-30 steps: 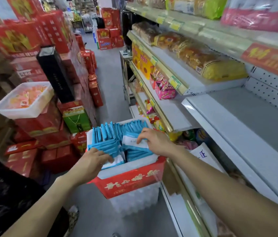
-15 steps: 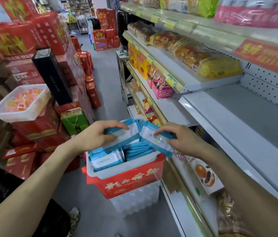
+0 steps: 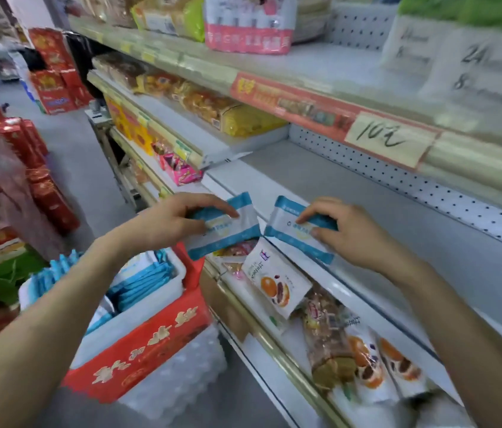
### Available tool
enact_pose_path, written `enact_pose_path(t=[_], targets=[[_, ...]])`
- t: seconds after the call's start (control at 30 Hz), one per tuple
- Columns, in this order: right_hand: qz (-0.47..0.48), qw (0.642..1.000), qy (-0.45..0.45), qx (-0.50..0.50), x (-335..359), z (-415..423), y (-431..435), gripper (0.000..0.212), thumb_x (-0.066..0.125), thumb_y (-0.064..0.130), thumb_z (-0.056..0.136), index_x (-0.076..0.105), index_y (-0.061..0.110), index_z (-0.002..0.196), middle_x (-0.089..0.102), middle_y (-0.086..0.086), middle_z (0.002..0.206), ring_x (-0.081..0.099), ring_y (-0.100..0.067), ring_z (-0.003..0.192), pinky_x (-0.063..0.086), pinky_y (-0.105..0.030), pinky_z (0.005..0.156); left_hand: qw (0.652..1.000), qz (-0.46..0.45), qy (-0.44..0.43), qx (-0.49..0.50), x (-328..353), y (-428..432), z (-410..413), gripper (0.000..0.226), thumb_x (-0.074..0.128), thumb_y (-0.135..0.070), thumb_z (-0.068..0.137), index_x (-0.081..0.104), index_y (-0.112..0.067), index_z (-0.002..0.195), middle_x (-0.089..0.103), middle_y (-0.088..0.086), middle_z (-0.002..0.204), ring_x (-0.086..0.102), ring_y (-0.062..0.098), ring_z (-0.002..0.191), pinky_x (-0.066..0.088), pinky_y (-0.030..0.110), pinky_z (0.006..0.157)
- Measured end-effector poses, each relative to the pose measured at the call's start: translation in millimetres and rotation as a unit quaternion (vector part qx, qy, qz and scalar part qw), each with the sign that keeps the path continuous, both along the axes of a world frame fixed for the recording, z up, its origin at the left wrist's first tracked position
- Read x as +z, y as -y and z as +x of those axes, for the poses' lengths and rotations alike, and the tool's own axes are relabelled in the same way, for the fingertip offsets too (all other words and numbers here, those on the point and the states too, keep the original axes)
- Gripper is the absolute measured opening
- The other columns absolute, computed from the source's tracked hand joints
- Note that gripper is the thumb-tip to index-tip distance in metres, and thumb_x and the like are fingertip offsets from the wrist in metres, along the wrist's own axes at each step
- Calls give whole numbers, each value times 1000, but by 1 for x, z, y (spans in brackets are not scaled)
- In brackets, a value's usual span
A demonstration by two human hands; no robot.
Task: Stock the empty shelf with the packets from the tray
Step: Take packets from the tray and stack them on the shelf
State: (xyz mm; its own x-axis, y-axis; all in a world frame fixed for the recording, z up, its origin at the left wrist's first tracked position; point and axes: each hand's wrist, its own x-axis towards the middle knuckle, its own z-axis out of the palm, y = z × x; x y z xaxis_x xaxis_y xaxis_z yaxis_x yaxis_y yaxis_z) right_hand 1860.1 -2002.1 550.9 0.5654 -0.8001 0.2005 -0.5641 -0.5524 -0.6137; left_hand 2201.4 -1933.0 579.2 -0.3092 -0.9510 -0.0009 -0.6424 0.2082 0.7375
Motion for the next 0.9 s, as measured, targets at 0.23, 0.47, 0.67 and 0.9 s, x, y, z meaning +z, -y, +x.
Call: enact_pose_path(t=[0.23,0.47,0.67,0.9], targets=[[-58,973,-159,-156,-5,-136,-1,29,58,13,94,62,40,105,59,15,114,60,-14,98,48,-34,80,976,-103,154,-115,-16,84,-131,64,51,5,90,61,-42,132,57,-7,136,53,12,103,44,27,83],[-61,924,-247,-286,-22,-237,-1,27,57,15,97,62,37,111,62,-1,130,61,-28,101,41,-32,74,954,-177,181,-161,-30,142,-206,62,50,7,89,63,-35,133,58,-1,136,55,26,116,46,34,95],[-60,890,-250,-376,-31,-269,27,27,56,9,95,66,30,109,61,-4,133,59,-31,112,44,-35,87,945,-202,156,-204,-46,161,-208,63,48,6,88,64,-37,130,58,0,130,55,25,107,52,38,86],[-78,851,-276,-440,-44,-260,76,22,51,13,95,60,30,106,61,-4,125,61,-36,103,53,-43,86,942,-221,141,-211,-48,174,-175,67,46,10,88,64,-36,133,56,-3,131,49,16,109,41,28,85]])
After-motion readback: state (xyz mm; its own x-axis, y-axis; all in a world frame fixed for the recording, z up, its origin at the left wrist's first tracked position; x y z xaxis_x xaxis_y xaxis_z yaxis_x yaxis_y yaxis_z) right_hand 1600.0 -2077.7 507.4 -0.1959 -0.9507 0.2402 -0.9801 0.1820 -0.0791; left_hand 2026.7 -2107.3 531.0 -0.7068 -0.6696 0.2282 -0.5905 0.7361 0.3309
